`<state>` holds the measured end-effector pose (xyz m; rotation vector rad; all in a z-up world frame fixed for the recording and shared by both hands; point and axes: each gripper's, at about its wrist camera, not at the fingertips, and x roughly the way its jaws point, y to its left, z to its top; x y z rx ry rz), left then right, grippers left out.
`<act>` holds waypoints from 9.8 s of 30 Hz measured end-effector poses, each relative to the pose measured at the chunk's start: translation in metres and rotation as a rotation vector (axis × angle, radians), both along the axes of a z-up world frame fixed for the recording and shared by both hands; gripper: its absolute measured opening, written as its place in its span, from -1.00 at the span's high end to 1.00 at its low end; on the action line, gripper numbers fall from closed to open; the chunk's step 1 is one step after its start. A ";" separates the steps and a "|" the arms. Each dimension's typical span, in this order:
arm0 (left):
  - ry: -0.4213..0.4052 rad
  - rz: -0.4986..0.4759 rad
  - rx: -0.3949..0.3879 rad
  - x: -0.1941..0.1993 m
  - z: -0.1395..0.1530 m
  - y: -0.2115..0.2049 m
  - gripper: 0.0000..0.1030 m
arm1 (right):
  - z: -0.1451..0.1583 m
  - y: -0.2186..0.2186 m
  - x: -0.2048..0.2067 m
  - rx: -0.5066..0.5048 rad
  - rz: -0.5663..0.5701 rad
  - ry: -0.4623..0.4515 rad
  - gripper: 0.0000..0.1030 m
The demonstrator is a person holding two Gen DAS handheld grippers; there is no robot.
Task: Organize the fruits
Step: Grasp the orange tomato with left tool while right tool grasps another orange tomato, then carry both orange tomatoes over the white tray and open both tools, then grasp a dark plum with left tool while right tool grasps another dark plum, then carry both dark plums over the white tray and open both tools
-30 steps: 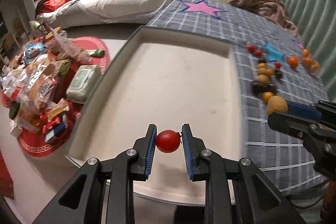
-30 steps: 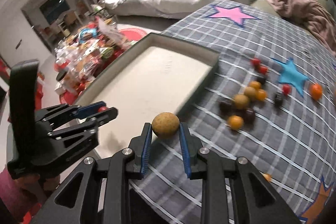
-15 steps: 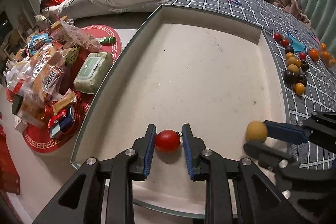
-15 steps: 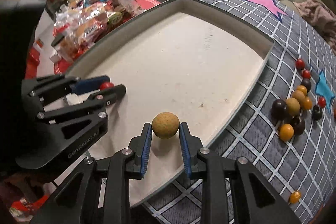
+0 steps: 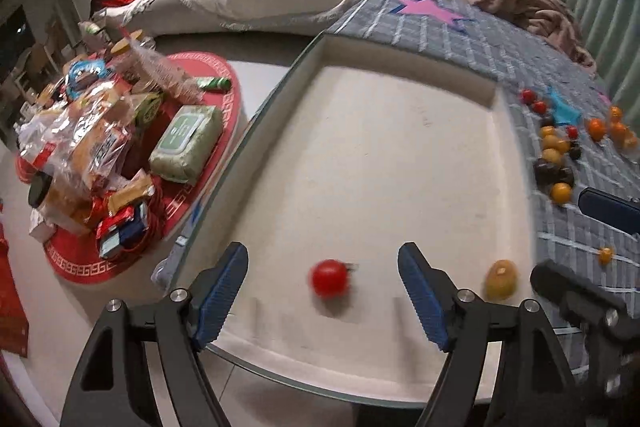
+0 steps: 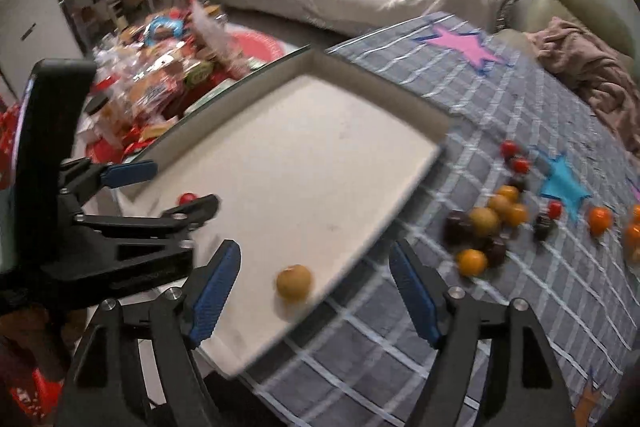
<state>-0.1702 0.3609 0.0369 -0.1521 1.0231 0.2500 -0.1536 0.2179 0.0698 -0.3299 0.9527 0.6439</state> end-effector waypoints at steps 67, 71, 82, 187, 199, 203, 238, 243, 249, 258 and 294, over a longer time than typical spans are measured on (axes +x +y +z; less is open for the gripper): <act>0.012 -0.218 -0.072 0.056 -0.016 -0.184 0.55 | -0.051 -0.210 0.000 0.168 -0.328 0.070 0.61; 0.004 -0.231 -0.073 0.047 -0.013 -0.185 0.55 | -0.049 -0.213 -0.004 0.169 -0.337 0.072 0.61; -0.042 -0.237 -0.087 0.028 0.009 -0.167 0.55 | -0.038 -0.208 -0.010 0.163 -0.338 0.066 0.61; -0.118 -0.066 -0.066 0.016 0.013 -0.023 -0.80 | -0.013 -0.089 0.016 0.110 -0.166 0.071 -0.56; -0.093 -0.296 -0.018 0.035 0.029 -0.147 -0.80 | -0.023 -0.188 0.044 0.117 -0.379 0.105 -0.56; -0.067 -0.311 -0.007 0.046 0.019 -0.177 -0.80 | -0.023 -0.209 0.057 0.126 -0.422 0.103 -0.56; -0.017 -0.205 -0.011 0.120 -0.028 -0.225 0.33 | -0.053 -0.169 0.149 0.162 -0.254 0.121 0.49; -0.028 -0.211 -0.041 0.115 -0.027 -0.218 0.46 | -0.053 -0.201 0.128 0.200 -0.308 0.140 0.49; -0.022 -0.239 -0.046 0.098 -0.027 -0.216 0.47 | -0.058 -0.226 0.096 0.244 -0.356 0.159 0.49; -0.008 -0.287 -0.039 0.055 -0.027 -0.219 0.47 | -0.058 -0.236 0.056 0.251 -0.387 0.152 0.49; -0.152 -0.175 -0.070 0.010 0.056 -0.051 0.47 | 0.033 -0.088 0.033 0.210 -0.138 0.062 0.48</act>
